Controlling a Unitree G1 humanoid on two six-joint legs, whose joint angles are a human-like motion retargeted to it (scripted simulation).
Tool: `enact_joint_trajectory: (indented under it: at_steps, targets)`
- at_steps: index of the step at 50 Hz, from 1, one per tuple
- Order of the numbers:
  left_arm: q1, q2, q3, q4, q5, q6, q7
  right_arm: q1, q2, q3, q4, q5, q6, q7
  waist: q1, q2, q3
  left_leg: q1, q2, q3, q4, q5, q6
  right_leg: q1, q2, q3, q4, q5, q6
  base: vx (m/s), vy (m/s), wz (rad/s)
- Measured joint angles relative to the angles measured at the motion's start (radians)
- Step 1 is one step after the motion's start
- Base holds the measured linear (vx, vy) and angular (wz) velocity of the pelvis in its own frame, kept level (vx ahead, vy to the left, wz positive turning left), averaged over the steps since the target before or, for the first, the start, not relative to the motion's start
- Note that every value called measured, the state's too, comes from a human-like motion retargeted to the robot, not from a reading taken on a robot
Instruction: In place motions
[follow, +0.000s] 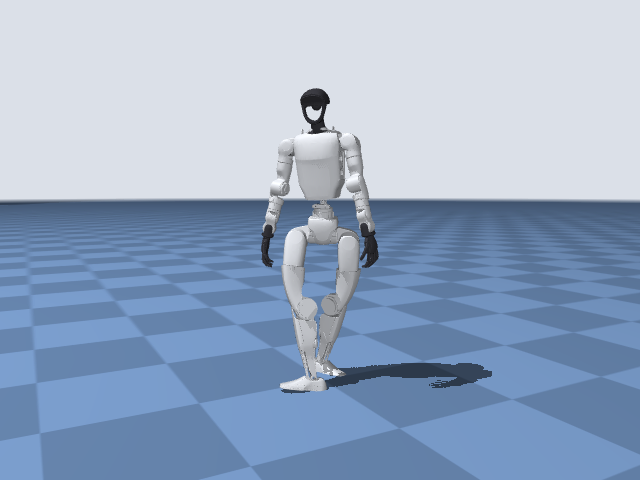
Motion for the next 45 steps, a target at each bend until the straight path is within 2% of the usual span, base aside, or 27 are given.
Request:
enact_joint_trajectory:
  at_steps: [3, 5, 7, 12, 15, 18, 20, 23, 25, 28, 30, 33, 35, 40, 45]
  targets:
    - [-0.023, -0.023, 0.001, -0.029, 0.013, -0.008, 0.003, -0.002, -0.009, -0.057, 0.016, 0.043, 0.013, -0.046, -0.034, 0.046, -0.027, 0.005, -0.002, 0.044, 0.002, 0.003, -0.029, -0.023, -0.001, 0.023, 0.023, 0.06, -0.026, -0.03, -0.02, -1.4]
    - [-0.038, -0.042, 0.011, -0.042, 0.014, -0.01, 0.004, 0.007, -0.007, -0.092, 0.027, 0.074, 0.024, -0.061, -0.069, 0.085, -0.038, 0.005, 0.009, 0.052, 0.004, 0.011, -0.041, -0.038, 0.012, 0.055, 0.015, 0.132, -0.096, -0.04, -0.09, -0.7]
    - [-0.057, -0.062, 0.027, -0.056, 0.004, -0.015, -0.002, 0.019, 0.0, -0.121, 0.04, 0.115, 0.035, -0.059, -0.091, 0.117, -0.041, 0.01, 0.02, 0.059, 0.006, 0.027, -0.046, -0.052, 0.029, 0.104, 0.014, 0.115, -0.147, -0.02, -0.08, -0.58]
    - [-0.079, -0.118, 0.033, -0.101, -0.012, -0.038, -0.032, 0.051, 0.017, -0.183, 0.114, 0.201, 0.056, -0.076, -0.082, 0.158, -0.067, 0.034, 0.026, 0.038, 0.011, 0.11, -0.033, -0.061, 0.03, 0.17, 0.065, 0.066, -0.126, 0.09, -0.19, -0.53]
    - [-0.052, -0.138, 0.025, -0.121, 0.008, -0.06, -0.033, 0.07, 0.025, -0.193, 0.168, 0.203, 0.07, -0.106, -0.042, 0.166, -0.114, 0.057, 0.025, 0.048, 0.019, 0.196, -0.017, -0.07, 0.035, 0.224, 0.081, 0.038, -0.118, 0.28, -0.24, -1.0]
    - [-0.007, -0.144, 0.014, -0.117, 0.034, -0.072, -0.023, 0.077, 0.038, -0.181, 0.196, 0.164, 0.088, -0.105, -0.009, 0.126, -0.148, 0.086, 0.013, 0.039, 0.071, 0.305, 0.049, -0.064, 0.014, 0.309, 0.081, 0.022, -0.115, 0.3, -0.28, -1.08]
    - [0.016, -0.143, 0.007, -0.089, 0.038, -0.074, -0.013, 0.072, 0.049, -0.166, 0.193, 0.125, 0.094, -0.087, 0.012, 0.073, -0.155, 0.111, 0.001, 0.021, 0.134, 0.379, 0.125, -0.045, -0.017, 0.363, 0.073, 0.023, -0.11, 0.26, -0.3, -1.23]
    - [0.048, -0.133, 0.012, -0.023, 0.034, -0.062, -0.011, 0.06, 0.063, -0.119, 0.162, 0.061, 0.089, -0.053, 0.064, -0.027, -0.146, 0.106, 0.019, -0.093, 0.335, 0.467, 0.244, -0.006, -0.079, 0.467, 0.065, 0.036, -0.104, 0.29, -0.2, -1.83]
    - [0.072, -0.124, 0.022, 0.019, 0.026, -0.05, -0.011, 0.042, 0.069, -0.078, 0.134, 0.013, 0.082, -0.03, 0.109, -0.073, -0.128, 0.082, 0.052, -0.165, 0.482, 0.457, 0.218, 0.02, -0.093, 0.528, 0.059, 0.047, -0.107, 0.29, -0.26, -2.26]
    - [0.114, -0.12, 0.056, 0.058, 0.001, -0.037, -0.001, 0.003, 0.08, -0.007, 0.079, -0.067, 0.062, 0.006, 0.156, -0.092, -0.1, -0.057, 0.023, -0.435, 0.62, 0.372, 0.072, 0.041, -0.072, 0.612, 0.052, 0.068, -0.119, 0.2, -0.16, -2.27]
    - [0.136, -0.121, 0.078, 0.069, -0.012, -0.034, 0.004, -0.021, 0.085, 0.031, 0.044, -0.1, 0.05, 0.027, 0.172, -0.098, -0.087, -0.108, 0.005, -0.516, 0.657, 0.333, 0.036, 0.044, -0.064, 0.659, 0.056, 0.076, -0.124, 0.16, -0.14, -1.9]
    - [0.174, -0.125, 0.112, 0.06, -0.032, -0.034, 0.007, -0.071, 0.092, 0.099, -0.027, -0.129, 0.018, 0.07, 0.169, -0.113, -0.048, -0.125, 0.078, -0.49, 0.674, 0.25, 0.082, 0.059, -0.07, 0.731, 0.081, 0.084, -0.126, 0.15, -0.1, -1.82]
    - [0.187, -0.129, 0.123, 0.049, -0.034, -0.035, 0.008, -0.095, 0.099, 0.129, -0.066, -0.128, 0.0, 0.092, 0.163, -0.113, -0.021, -0.159, 0.098, -0.527, 0.675, 0.214, 0.093, 0.071, -0.067, 0.77, 0.091, 0.091, -0.124, 0.1, -0.07, -1.48]
    - [0.182, -0.136, 0.11, 0.027, -0.023, -0.035, 0.014, -0.106, 0.106, 0.147, -0.134, -0.114, -0.023, 0.12, 0.156, -0.096, 0.01, -0.278, 0.09, -0.716, 0.628, 0.162, 0.057, 0.086, -0.043, 0.855, 0.097, 0.108, -0.12, 0.09, 0.0, -1.15]
    - [0.155, -0.145, 0.082, -0.027, -0.024, -0.041, 0.014, -0.076, 0.085, 0.114, -0.094, -0.123, -0.019, 0.089, 0.176, -0.081, 0.02, -0.319, 0.081, -0.775, 0.477, 0.094, 0.079, 0.09, -0.025, 0.942, 0.101, 0.117, -0.114, 0.11, 0.06, -0.97]
